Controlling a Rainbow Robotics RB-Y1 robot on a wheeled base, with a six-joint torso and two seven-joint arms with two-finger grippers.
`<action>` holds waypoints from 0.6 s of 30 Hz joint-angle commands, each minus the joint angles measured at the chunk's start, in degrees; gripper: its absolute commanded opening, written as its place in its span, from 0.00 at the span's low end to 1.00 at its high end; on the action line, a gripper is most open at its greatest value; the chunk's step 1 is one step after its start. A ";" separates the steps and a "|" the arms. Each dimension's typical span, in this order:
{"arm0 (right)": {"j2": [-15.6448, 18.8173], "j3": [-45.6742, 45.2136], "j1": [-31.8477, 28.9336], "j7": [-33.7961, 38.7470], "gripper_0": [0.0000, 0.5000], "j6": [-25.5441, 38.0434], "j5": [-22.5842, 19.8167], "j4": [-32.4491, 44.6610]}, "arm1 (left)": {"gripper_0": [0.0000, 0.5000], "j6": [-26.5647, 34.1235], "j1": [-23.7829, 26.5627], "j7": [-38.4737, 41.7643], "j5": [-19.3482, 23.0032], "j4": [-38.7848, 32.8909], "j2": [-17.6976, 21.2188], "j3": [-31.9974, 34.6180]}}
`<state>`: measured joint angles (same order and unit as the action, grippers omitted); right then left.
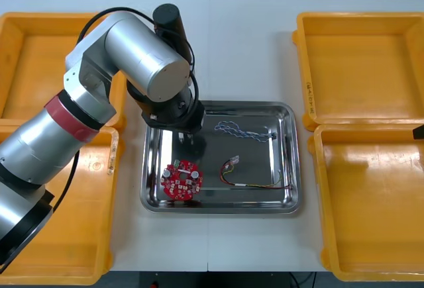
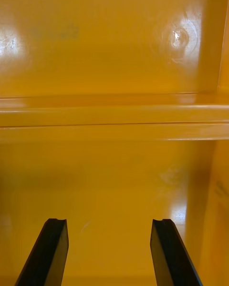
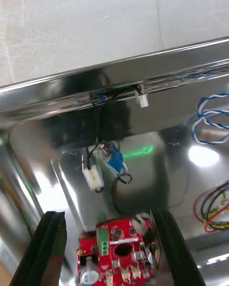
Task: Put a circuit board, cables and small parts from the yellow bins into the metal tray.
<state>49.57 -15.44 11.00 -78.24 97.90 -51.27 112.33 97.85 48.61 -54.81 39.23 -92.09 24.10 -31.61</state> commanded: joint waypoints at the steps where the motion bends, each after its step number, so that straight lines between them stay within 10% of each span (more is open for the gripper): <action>1: 2.81 -2.41 -0.45 2.48 1.00 1.77 0.39 0.17 | 1.00 2.97 2.98 3.57 -0.47 -4.86 1.04 2.95; 18: 2.81 -2.49 -0.10 2.74 1.00 4.32 -0.32 0.26 | 1.00 12.15 2.54 0.84 -0.21 -11.36 4.81 12.71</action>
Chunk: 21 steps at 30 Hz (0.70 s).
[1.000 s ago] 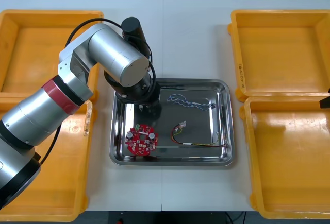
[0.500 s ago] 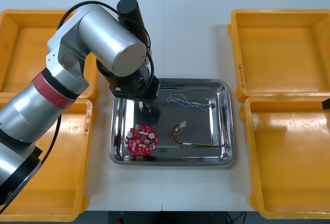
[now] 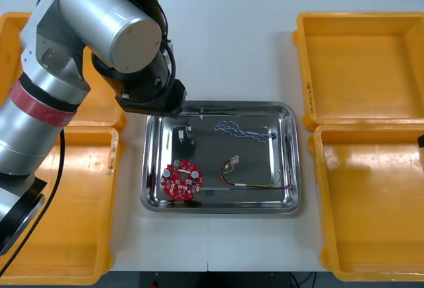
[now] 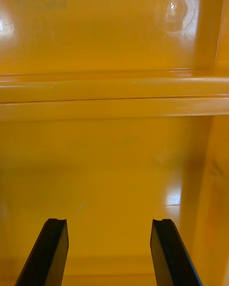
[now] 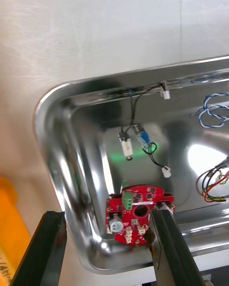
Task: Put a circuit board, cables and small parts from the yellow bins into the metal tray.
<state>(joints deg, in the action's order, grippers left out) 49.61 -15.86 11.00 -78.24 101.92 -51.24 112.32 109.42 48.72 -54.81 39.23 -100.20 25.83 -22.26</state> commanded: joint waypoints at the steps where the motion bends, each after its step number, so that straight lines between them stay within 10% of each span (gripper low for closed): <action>1: 2.78 -2.07 -0.01 2.83 1.00 0.20 -0.36 0.18 | 1.00 0.58 2.26 0.76 -0.12 -3.51 3.26 3.72; 21: 0.58 0.22 2.28 4.50 1.00 -0.23 0.96 0.18 | 1.00 0.58 -12.24 -10.05 2.78 -13.79 12.93 19.36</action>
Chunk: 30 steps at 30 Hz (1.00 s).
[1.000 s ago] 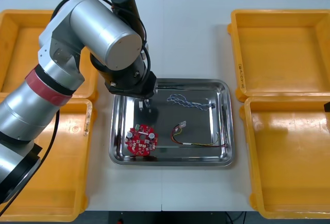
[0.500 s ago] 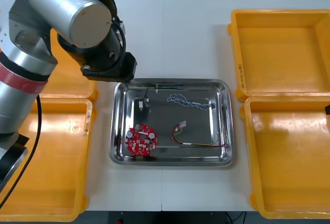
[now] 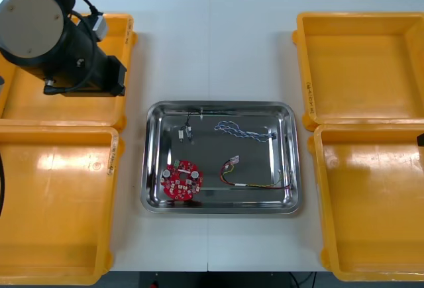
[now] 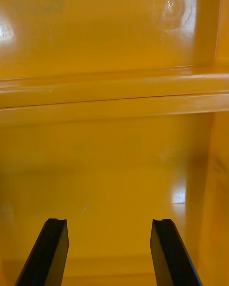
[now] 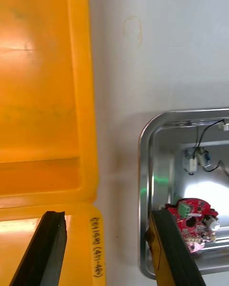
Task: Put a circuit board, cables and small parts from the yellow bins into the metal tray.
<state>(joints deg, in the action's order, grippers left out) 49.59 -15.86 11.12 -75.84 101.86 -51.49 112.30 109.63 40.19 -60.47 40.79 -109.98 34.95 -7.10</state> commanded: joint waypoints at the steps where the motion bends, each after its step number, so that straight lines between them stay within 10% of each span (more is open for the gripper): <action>1: 0.60 0.48 2.51 2.19 1.00 -0.17 1.57 0.20 | 1.00 0.37 -4.77 -4.65 1.66 -4.46 4.25 5.25; 30: -1.60 1.28 4.35 1.58 1.00 0.10 0.78 -2.26 | 1.00 0.37 -26.66 -18.54 4.74 -9.64 8.02 24.77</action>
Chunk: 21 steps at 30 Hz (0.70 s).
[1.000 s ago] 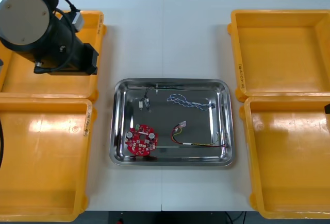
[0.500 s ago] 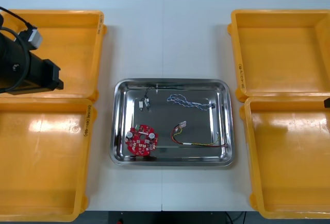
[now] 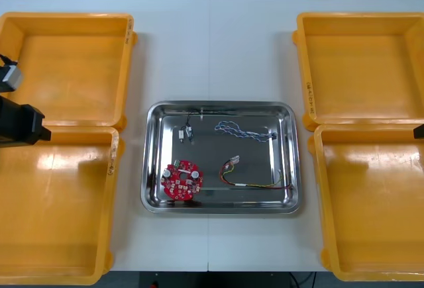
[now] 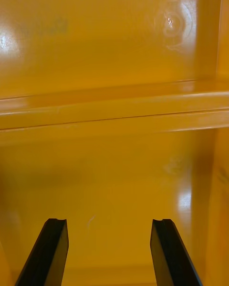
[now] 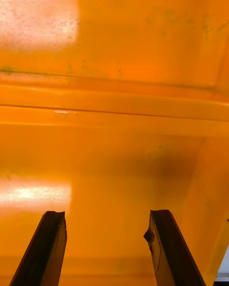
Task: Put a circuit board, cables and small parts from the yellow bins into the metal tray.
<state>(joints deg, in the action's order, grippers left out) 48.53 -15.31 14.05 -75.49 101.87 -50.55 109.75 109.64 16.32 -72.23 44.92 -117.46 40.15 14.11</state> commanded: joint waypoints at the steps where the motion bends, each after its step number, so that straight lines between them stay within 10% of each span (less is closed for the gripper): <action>1: -0.54 0.72 1.42 1.22 1.00 0.09 -0.17 0.29 | 1.00 0.36 -3.49 -7.66 0.60 -2.16 2.83 4.08; 21: -0.54 0.72 1.42 1.22 1.00 0.09 -0.17 0.29 | 1.00 -1.36 -8.67 -14.34 -0.72 -2.43 2.92 6.98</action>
<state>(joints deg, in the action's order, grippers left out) 48.41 -15.25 14.06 -75.49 101.87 -50.55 109.68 109.34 9.15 -80.10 44.82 -118.05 40.37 19.29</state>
